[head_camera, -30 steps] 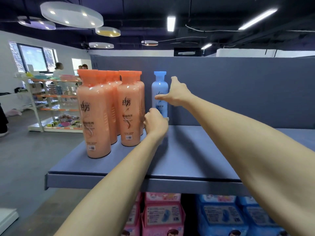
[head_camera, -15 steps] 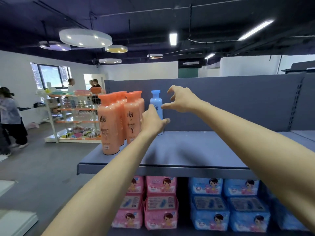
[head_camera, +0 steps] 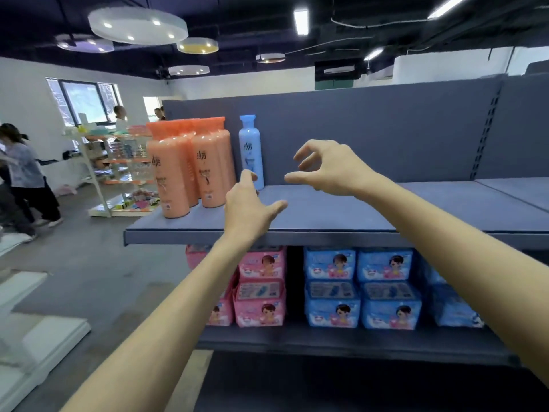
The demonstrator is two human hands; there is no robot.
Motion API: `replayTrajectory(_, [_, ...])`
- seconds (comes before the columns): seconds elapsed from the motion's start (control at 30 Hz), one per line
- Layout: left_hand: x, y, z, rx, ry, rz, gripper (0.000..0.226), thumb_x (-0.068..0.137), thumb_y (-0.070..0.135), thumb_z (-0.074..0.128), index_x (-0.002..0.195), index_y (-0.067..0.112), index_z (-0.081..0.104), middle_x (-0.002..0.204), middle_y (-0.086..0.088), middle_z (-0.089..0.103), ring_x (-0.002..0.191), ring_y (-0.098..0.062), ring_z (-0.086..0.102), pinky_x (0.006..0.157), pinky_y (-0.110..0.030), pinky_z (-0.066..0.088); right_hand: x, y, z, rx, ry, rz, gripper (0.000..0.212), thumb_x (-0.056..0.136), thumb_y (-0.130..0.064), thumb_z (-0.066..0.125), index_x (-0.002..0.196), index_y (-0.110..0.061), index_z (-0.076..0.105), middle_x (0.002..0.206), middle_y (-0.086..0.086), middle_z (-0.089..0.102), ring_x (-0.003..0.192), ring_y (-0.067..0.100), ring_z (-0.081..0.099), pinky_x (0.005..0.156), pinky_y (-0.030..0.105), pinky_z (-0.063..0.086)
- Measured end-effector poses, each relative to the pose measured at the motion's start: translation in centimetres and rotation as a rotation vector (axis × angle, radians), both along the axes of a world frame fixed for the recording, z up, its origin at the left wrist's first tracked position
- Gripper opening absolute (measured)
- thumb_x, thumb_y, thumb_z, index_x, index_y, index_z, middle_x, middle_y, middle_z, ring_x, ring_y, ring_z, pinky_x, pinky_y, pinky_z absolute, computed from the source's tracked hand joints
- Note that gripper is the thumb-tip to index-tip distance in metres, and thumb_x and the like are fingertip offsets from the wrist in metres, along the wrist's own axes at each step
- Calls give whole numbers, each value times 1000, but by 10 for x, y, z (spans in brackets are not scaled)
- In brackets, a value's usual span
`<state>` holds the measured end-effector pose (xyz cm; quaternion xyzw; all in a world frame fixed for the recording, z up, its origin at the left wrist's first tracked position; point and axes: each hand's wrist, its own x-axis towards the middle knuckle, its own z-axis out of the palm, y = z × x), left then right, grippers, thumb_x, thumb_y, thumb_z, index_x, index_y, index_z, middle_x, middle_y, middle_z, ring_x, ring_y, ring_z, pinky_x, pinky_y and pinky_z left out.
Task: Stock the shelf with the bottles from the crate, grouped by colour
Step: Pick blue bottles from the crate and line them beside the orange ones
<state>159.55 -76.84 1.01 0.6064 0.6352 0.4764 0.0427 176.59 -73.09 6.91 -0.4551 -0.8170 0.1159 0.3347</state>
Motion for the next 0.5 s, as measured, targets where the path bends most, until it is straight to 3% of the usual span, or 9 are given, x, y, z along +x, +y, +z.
replayTrajectory(0.17, [13,-19,-39,-34,20,6,62,72,43,81,119,16,50,97,-1,63,89,-20,64,80,-40,53,22,-18,-45,-33,49,5,45,79,-49,77,115,-27,61,107,-9,69,87,1,67,77,24,55])
replayTrajectory(0.3, [28,-25,-109,-217,72,-33,59,69,48,81,111,17,54,90,2,67,92,-21,64,80,-39,52,34,-31,-117,-126,34,36,39,81,-39,78,114,-24,63,110,-7,69,89,3,69,85,24,55])
replayTrajectory(0.4, [42,-26,-165,-367,82,-64,62,71,46,81,116,16,52,94,10,58,95,-16,57,75,-29,42,45,-30,-176,-172,32,16,36,84,-33,75,115,-22,62,113,-6,68,94,4,67,87,24,55])
replayTrajectory(0.5, [54,-26,-226,-507,56,-121,62,72,45,81,117,16,52,94,9,57,96,-17,57,74,-29,39,58,-33,-241,-291,-4,-12,37,85,-32,75,117,-19,62,114,-6,67,98,6,65,90,27,53])
